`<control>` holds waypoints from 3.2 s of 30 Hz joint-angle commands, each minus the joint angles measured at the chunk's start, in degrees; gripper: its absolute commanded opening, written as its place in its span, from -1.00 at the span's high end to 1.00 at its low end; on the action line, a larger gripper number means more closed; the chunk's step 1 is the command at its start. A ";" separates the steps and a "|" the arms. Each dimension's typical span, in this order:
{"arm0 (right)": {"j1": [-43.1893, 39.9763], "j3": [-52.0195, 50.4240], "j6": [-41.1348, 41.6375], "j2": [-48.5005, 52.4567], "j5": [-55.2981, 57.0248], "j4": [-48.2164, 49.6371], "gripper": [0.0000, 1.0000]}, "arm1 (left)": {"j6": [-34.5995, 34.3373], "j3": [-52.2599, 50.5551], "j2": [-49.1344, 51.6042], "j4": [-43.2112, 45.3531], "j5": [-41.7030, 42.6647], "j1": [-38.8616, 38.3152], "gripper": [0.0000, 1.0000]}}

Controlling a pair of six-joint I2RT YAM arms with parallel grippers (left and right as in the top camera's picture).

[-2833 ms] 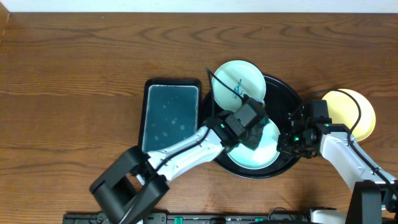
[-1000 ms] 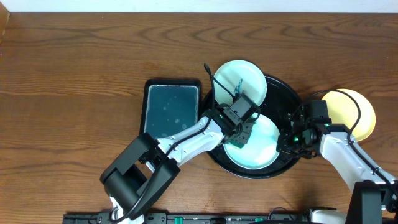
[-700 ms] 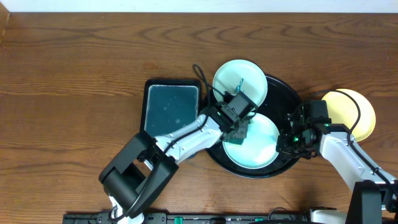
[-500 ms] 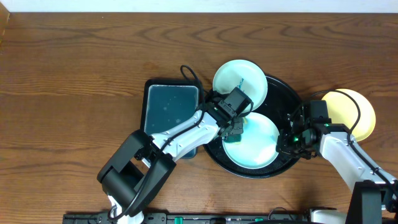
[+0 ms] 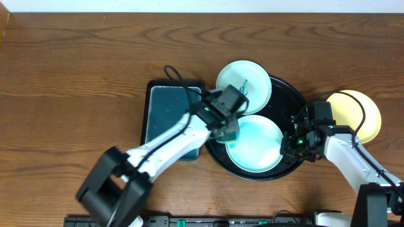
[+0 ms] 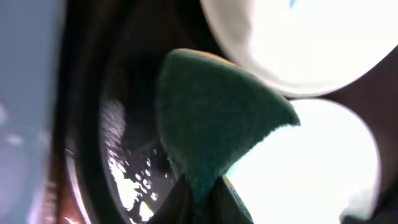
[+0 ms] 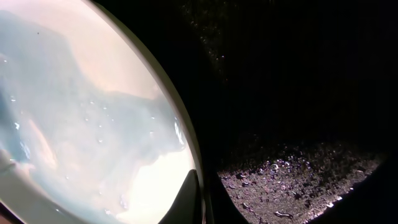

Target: Clean dirty plates on tray and stack at the side

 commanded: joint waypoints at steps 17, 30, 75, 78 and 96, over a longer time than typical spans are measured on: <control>0.13 -0.26 0.55 0.09 2.73 -0.33 0.98 | 24.81 -0.55 5.77 12.46 2.82 -4.94 0.85; 0.13 -0.26 0.55 0.09 2.73 -0.35 0.98 | 54.97 -0.61 9.97 13.25 14.64 -4.92 0.85; 0.13 -0.28 0.52 0.09 2.78 -1.18 0.98 | 49.96 -0.66 8.92 6.93 -4.11 -0.42 0.85; 0.13 -0.26 0.52 0.09 2.78 -1.20 0.98 | 48.17 -0.66 7.63 5.40 -4.09 -0.42 0.85; 0.13 -0.28 0.55 0.09 3.85 -1.20 0.98 | 42.25 -0.94 -3.89 6.45 5.05 -0.39 0.85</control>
